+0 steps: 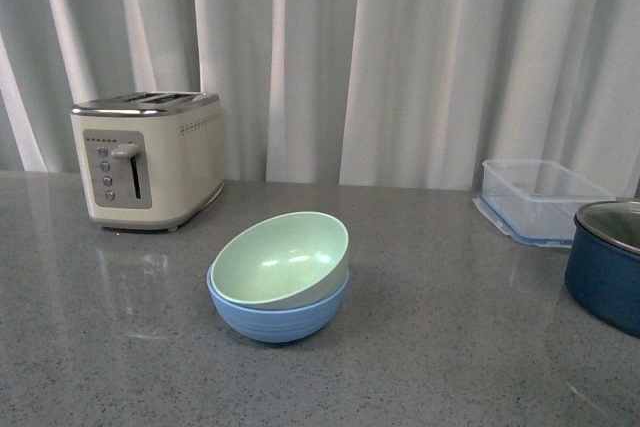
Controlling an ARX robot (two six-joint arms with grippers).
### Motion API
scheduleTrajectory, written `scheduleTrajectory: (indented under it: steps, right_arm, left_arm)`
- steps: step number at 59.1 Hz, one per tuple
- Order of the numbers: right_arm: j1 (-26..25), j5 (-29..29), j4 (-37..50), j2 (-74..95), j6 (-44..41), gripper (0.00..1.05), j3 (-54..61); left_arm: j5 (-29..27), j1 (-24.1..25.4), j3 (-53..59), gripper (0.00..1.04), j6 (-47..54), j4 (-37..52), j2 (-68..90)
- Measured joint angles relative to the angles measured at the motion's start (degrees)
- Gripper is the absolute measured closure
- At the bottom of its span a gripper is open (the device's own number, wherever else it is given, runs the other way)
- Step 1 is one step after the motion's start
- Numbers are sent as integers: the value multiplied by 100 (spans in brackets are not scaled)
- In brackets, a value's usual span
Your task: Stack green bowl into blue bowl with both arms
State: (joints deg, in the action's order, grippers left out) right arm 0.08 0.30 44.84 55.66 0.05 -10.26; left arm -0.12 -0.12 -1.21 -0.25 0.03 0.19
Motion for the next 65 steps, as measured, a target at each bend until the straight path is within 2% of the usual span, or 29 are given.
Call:
scheduleTrajectory:
  steps: [26,32,65]
  right_arm:
    - [0,-17,-920,-1639,2,104,715]
    - [0,-15,-761,-1764,2,104,953]
    - [0,-20,-2603,-3698,0,104,999]
  left_arm:
    - [0,0,0,7,0,0,0]
    - [0,0,0,7,0,-2,0]
    - [0,0,0,7,0,-2,0]
